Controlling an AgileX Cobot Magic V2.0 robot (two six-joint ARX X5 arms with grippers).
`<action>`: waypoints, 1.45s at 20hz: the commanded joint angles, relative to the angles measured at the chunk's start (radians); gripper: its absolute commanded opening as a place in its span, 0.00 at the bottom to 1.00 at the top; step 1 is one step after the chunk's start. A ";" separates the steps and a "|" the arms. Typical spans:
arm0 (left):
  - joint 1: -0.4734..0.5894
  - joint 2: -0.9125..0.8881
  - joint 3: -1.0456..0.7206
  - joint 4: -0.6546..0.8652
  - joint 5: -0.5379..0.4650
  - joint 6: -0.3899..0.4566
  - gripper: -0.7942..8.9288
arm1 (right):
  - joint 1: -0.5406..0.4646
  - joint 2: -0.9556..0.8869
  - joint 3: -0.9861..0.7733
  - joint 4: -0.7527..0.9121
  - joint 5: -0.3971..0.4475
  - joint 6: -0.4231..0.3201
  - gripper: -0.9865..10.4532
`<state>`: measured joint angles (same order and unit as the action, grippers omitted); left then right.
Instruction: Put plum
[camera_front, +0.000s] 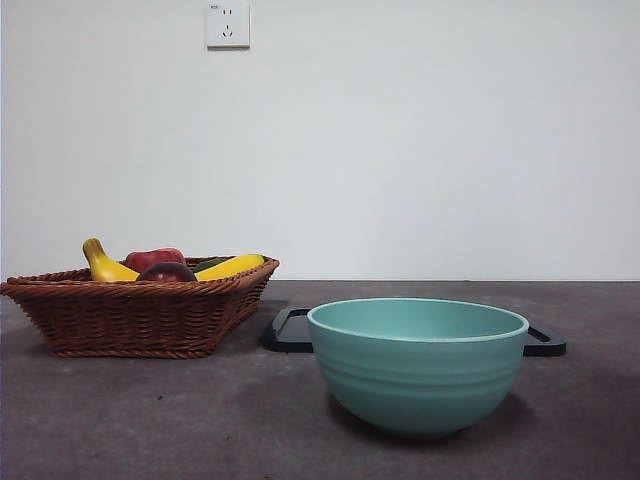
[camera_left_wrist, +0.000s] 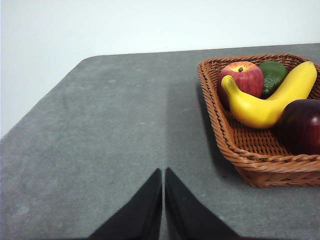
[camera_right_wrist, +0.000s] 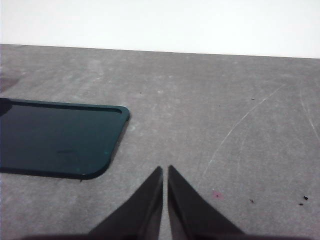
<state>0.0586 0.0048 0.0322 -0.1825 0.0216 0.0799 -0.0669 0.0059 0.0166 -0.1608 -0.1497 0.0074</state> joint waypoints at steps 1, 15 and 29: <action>0.002 -0.002 -0.021 -0.006 -0.003 -0.008 0.09 | -0.002 -0.002 -0.005 0.003 0.000 0.011 0.09; 0.002 -0.002 -0.020 -0.005 -0.003 -0.311 0.09 | -0.002 -0.002 -0.005 -0.005 -0.014 0.190 0.09; 0.002 -0.001 0.041 -0.048 0.063 -0.524 0.09 | -0.002 -0.002 0.030 -0.013 -0.045 0.342 0.09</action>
<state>0.0586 0.0048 0.0551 -0.2321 0.0784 -0.4122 -0.0669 0.0063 0.0284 -0.1822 -0.1905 0.3134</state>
